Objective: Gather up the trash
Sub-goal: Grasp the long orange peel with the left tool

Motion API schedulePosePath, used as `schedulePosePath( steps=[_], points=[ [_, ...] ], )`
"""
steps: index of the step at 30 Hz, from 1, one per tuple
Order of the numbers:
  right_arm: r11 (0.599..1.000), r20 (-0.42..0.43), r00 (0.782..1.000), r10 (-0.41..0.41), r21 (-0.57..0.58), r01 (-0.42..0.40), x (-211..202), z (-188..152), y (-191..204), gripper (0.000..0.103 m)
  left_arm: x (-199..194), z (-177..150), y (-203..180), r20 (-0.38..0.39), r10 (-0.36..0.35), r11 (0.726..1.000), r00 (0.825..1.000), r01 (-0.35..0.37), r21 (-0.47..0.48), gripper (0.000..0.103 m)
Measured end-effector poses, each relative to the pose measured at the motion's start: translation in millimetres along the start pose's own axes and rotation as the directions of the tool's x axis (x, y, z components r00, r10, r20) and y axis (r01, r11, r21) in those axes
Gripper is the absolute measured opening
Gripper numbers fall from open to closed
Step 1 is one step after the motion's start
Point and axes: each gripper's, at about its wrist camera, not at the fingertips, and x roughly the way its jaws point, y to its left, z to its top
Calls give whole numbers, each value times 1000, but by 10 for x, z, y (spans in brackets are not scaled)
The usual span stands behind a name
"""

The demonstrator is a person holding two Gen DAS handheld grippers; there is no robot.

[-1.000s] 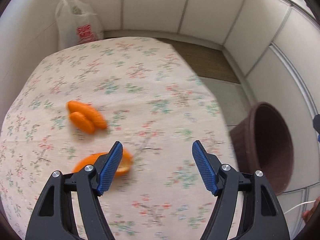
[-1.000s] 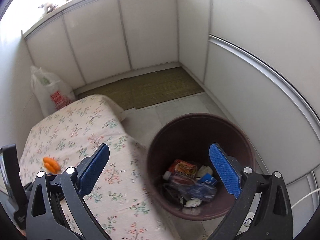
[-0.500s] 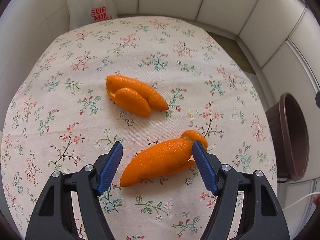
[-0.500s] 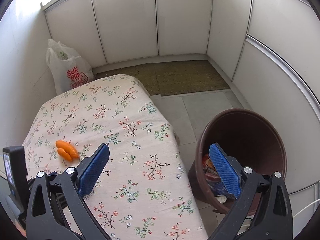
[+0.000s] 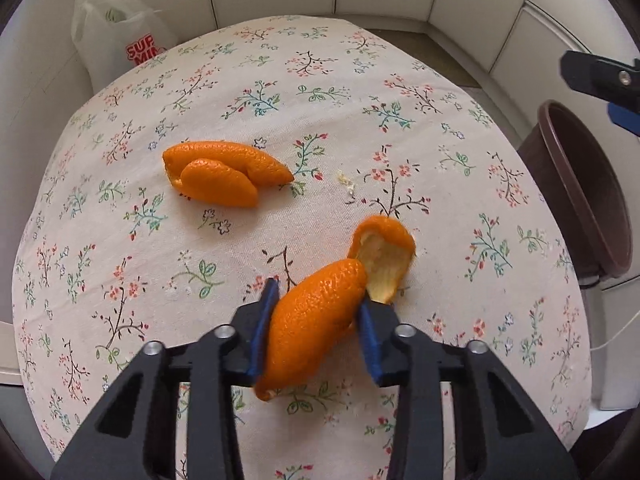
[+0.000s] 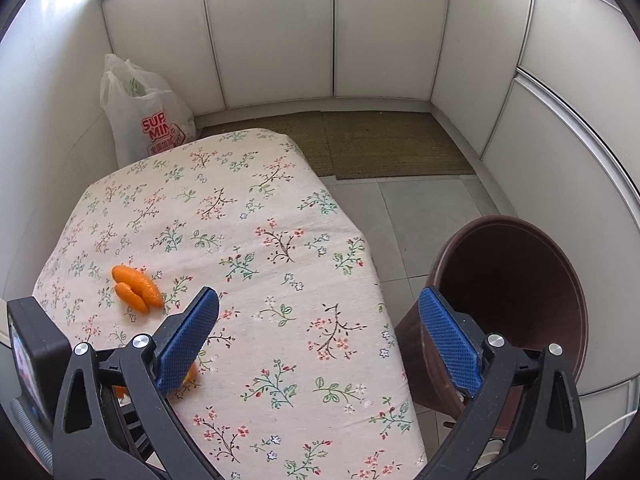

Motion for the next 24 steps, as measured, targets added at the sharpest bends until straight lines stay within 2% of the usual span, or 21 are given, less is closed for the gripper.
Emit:
schedulePosePath(
  steps=[1,2,5,8,9,11,14,17,24],
  points=[
    [1000,-4,1000,4,-9,-4,19,-2,34,96,-20,-19,27,-7,-14,1000,1000,14,-11,22],
    [1000,-6,1000,6,-15,-6,31,2,64,96,-42,-37,59,-13,-31,999,999,30,-25,20],
    [999,-17,1000,14,-40,-14,80,-4,165,96,-155,-76,229,-13,-59,994,998,57,-94,17],
    [997,-31,999,38,-68,-40,128,-18,284,96,-359,-154,449,11,-92,976,996,93,-196,16],
    [995,-34,998,56,-86,-59,149,-29,342,96,-437,-177,541,28,-103,966,994,107,-235,16],
    [987,-42,996,81,-138,-86,200,-59,462,96,-630,-227,796,85,-130,929,988,151,-338,16],
    [973,-52,995,89,-208,-98,288,-120,645,96,-888,-266,1084,180,-140,875,974,207,-438,16],
    [952,-86,989,122,-273,-141,371,-179,864,96,-1157,-235,1301,261,-110,855,959,225,-467,16],
    [864,-103,986,132,-475,-165,579,-186,1557,96,-1629,-218,1746,406,-97,789,909,319,-526,16]
  ],
)
